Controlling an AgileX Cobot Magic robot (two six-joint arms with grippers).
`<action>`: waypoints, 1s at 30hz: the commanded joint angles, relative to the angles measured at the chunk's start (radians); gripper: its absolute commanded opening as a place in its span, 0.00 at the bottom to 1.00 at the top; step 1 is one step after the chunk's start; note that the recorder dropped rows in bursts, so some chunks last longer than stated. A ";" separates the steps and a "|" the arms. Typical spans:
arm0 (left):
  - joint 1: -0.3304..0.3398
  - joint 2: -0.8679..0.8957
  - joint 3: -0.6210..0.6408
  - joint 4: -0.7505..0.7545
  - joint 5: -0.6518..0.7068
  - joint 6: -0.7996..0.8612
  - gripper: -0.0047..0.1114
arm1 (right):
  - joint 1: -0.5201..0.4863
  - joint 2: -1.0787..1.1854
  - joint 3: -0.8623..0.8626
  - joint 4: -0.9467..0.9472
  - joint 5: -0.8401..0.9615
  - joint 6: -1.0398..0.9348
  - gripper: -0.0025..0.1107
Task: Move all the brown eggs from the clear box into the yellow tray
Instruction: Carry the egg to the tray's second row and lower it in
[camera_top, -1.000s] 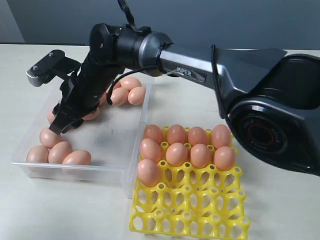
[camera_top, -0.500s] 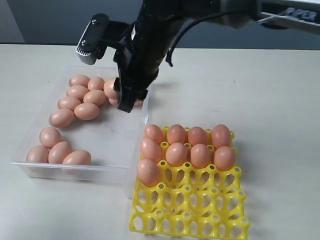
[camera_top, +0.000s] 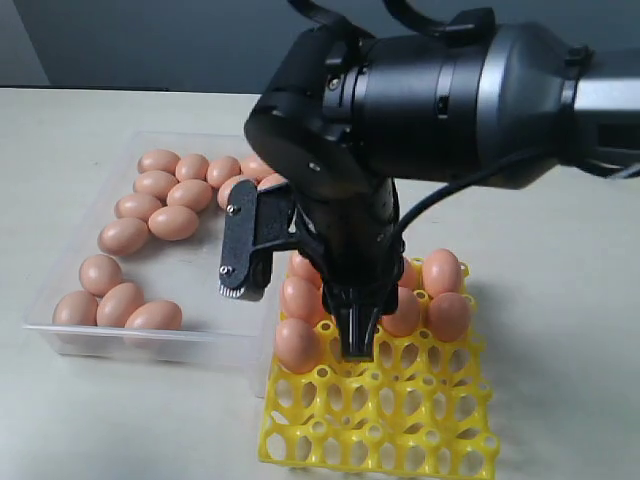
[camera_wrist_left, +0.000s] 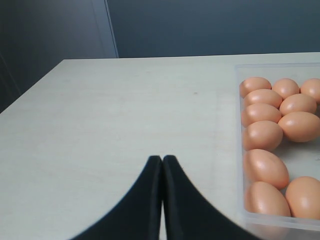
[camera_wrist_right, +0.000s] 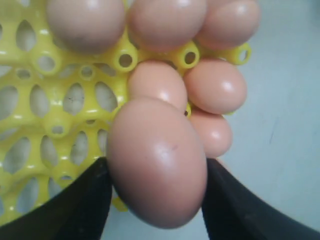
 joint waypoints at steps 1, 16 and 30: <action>-0.005 -0.005 0.004 0.000 -0.011 0.000 0.04 | 0.022 0.002 0.038 -0.027 0.003 0.004 0.02; -0.005 -0.005 0.004 0.000 -0.011 0.000 0.04 | 0.064 0.111 0.047 -0.006 0.003 -0.034 0.02; -0.005 -0.005 0.004 0.000 -0.011 0.000 0.04 | 0.107 0.163 0.047 -0.148 0.003 0.015 0.14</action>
